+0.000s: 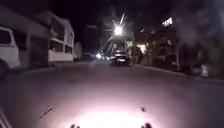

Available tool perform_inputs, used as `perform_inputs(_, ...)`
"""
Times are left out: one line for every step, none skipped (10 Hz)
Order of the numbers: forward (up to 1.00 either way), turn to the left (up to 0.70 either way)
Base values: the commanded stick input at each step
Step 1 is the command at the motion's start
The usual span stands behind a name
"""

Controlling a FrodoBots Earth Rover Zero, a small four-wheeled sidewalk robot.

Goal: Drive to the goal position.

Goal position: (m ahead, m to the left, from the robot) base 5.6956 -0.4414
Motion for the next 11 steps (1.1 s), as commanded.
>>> perform_inputs(0.7, 0.0)
perform_inputs(0.7, 0.0)
perform_inputs(0.7, 0.0)
perform_inputs(0.7, 0.0)
perform_inputs(0.7, 0.0)
perform_inputs(0.7, 0.0)
perform_inputs(0.7, 0.0)
perform_inputs(0.7, 0.0)
perform_inputs(0.7, 0.0)
perform_inputs(0.7, 0.0)
perform_inputs(0.7, -0.15)
